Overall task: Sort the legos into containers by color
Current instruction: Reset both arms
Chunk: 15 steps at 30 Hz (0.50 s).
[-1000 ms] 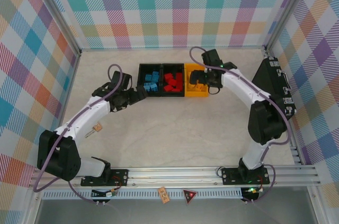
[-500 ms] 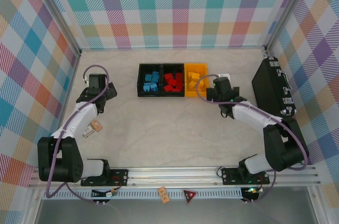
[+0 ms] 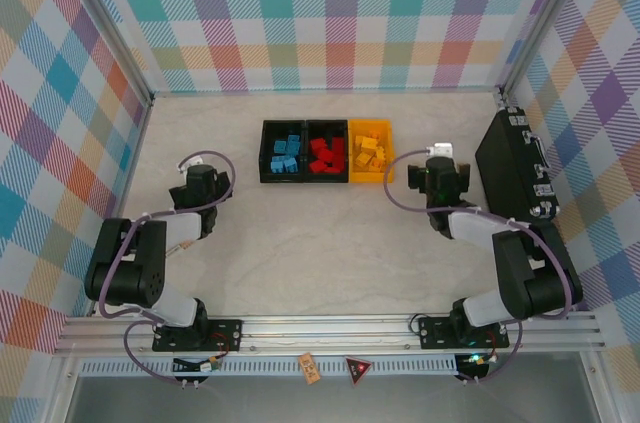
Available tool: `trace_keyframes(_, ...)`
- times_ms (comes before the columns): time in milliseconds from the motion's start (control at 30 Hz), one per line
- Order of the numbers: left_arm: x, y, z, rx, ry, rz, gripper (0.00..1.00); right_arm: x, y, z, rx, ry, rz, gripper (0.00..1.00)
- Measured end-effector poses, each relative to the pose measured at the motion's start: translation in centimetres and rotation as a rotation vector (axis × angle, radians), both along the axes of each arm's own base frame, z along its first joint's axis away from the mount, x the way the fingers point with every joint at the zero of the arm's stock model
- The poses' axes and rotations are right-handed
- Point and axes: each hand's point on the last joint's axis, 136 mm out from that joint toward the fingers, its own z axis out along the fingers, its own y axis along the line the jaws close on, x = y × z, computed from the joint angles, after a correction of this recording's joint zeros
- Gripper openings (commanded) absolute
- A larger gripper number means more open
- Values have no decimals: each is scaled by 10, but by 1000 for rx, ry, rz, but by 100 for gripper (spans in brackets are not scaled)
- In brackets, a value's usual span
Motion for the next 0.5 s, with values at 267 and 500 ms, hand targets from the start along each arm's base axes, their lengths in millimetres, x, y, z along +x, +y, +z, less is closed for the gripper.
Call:
trace_keyframes(267, -3, -23, -9, 25, -83, -123, 100, -3, -14, -27, 110, -32, 95, 99)
trace_keyframes(500, 2, -23, 1, 30, -137, -135, 100, 3, -17, -25, 196, -81, 129, 99)
